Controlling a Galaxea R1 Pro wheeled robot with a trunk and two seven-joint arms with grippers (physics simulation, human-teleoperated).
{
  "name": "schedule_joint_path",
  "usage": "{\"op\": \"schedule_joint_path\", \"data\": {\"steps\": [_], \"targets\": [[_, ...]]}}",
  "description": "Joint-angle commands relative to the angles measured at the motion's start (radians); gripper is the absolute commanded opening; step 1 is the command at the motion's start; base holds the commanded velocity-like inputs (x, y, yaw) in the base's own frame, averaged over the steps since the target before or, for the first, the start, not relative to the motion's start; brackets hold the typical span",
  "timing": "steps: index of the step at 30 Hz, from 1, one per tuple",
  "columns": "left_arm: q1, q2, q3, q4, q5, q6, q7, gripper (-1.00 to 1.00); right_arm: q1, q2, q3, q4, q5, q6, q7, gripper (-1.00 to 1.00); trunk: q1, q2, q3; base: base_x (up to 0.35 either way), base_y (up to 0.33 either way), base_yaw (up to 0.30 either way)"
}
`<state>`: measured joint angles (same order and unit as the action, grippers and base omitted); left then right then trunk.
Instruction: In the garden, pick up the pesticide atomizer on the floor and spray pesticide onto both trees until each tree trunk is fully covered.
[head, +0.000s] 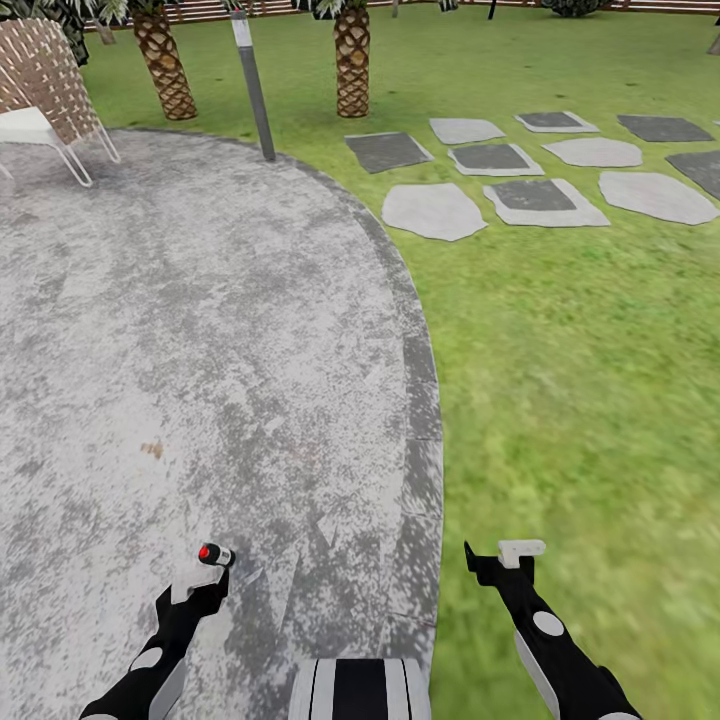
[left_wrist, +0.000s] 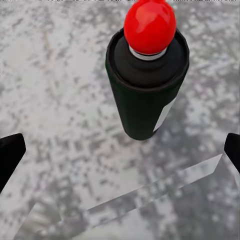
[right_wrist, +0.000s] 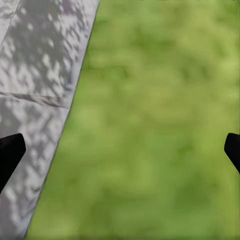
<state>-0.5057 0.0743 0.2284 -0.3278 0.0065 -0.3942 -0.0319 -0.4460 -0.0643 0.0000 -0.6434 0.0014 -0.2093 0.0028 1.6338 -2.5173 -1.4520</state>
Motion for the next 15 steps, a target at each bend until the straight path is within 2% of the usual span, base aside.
{"op": "schedule_joint_path", "data": {"steps": [1, 10, 15], "targets": [[-0.001, 0.000, 0.004, 0.001, 0.000, -0.003, -0.003, 1.00, 0.000, 0.000, 0.000, 0.001, 0.000, -0.003, 0.000, 1.00, 0.000, 0.000, -0.001, 0.094, 0.000, 0.000], [-0.001, -0.001, 0.003, 0.001, 0.000, -0.003, -0.003, 1.00, 0.000, 0.000, 0.000, 0.001, 0.000, -0.003, 0.000, 1.00, 0.000, 0.000, -0.001, 0.049, -0.001, 0.000], [-0.001, -0.002, 0.002, 0.002, 0.000, -0.003, -0.001, 1.00, 0.000, 0.000, 0.000, 0.001, 0.000, -0.003, 0.000, 1.00, 0.000, 0.000, -0.001, 0.119, -0.070, 0.000]]}}
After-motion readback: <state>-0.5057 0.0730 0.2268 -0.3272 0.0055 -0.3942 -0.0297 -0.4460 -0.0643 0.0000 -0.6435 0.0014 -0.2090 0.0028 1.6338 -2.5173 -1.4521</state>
